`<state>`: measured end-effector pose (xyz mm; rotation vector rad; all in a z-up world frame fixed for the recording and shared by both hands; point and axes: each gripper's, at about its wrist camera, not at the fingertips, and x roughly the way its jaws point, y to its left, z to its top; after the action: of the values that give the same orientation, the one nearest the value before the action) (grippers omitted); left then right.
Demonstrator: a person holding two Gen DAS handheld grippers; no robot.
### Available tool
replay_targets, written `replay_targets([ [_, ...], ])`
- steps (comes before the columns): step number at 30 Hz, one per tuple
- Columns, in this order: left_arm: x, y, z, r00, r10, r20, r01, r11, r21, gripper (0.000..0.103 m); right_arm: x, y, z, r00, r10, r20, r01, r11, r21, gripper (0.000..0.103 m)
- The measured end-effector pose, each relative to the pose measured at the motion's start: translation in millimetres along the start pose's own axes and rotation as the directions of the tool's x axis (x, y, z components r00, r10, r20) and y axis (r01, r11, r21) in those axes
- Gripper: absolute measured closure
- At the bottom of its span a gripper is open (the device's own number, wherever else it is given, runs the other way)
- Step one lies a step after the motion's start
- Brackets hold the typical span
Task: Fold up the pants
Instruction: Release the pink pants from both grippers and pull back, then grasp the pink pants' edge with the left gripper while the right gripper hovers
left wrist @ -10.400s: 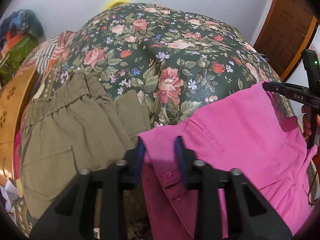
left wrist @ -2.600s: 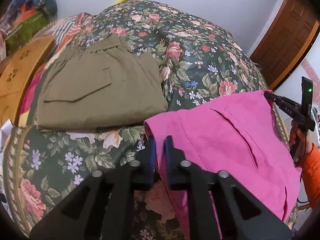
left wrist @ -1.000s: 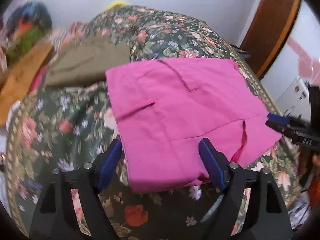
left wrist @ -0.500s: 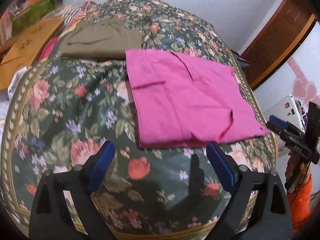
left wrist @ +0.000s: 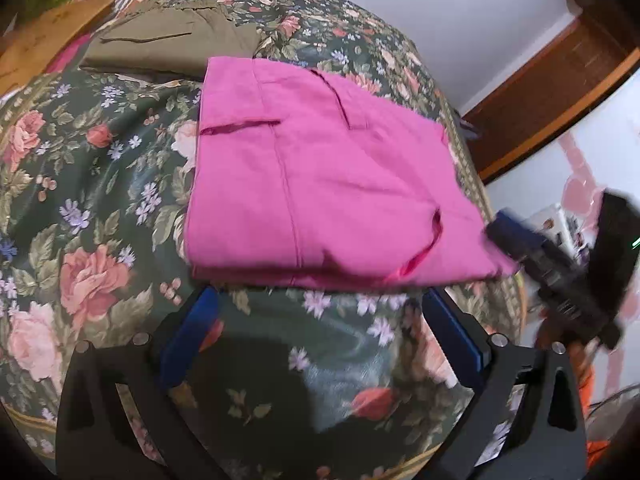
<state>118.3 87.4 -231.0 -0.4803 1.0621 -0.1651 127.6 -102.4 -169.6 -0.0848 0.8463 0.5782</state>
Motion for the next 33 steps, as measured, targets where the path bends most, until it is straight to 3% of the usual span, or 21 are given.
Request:
replay_targets([
  [3,-1.2,7.1,6.9,0.998,-0.059,0.006,0.059,0.997,-0.042,0.0,18.1,1.0,-7.8,0.997,0.009,-0.074,-0.01,1.0,-0.015,0.04],
  [8,0.2,18.0,20.2,0.992,-0.12,0.025,0.122,0.985,-0.121,0.0,18.2,-8.0,-10.6,0.994,0.069,-0.082,-0.067,0.997,0.031,0.04],
  [17,13.4,8.2,43.0,0.997,-0.071,0.025,0.073,0.993,-0.093,0.001,18.7,-6.5,-13.1,0.994,0.076,-0.075,-0.075,0.997,0.023,0.038],
  [20,13.5,8.3,49.8,0.998,-0.048,0.032,0.051,0.994,-0.096,0.02,18.4,-6.9,-12.7,0.994,0.08,-0.074,-0.078,0.997,0.023,0.038],
  [22,13.4,10.6,53.2,0.999,-0.039,0.035,0.042,0.994,-0.103,0.04,18.1,-6.9,-12.3,0.994,0.082,-0.074,-0.081,0.997,0.021,0.038],
  [24,12.8,11.6,54.7,1.0,0.002,0.032,0.001,0.995,-0.099,0.053,17.7,-6.8,-12.4,0.994,0.084,-0.073,-0.083,0.996,0.023,0.038],
  [33,-4.7,-5.0,47.6,0.993,0.075,0.089,-0.075,0.997,0.004,0.069,16.3,-6.9,-10.9,0.993,0.082,-0.084,-0.08,0.996,0.035,0.037],
])
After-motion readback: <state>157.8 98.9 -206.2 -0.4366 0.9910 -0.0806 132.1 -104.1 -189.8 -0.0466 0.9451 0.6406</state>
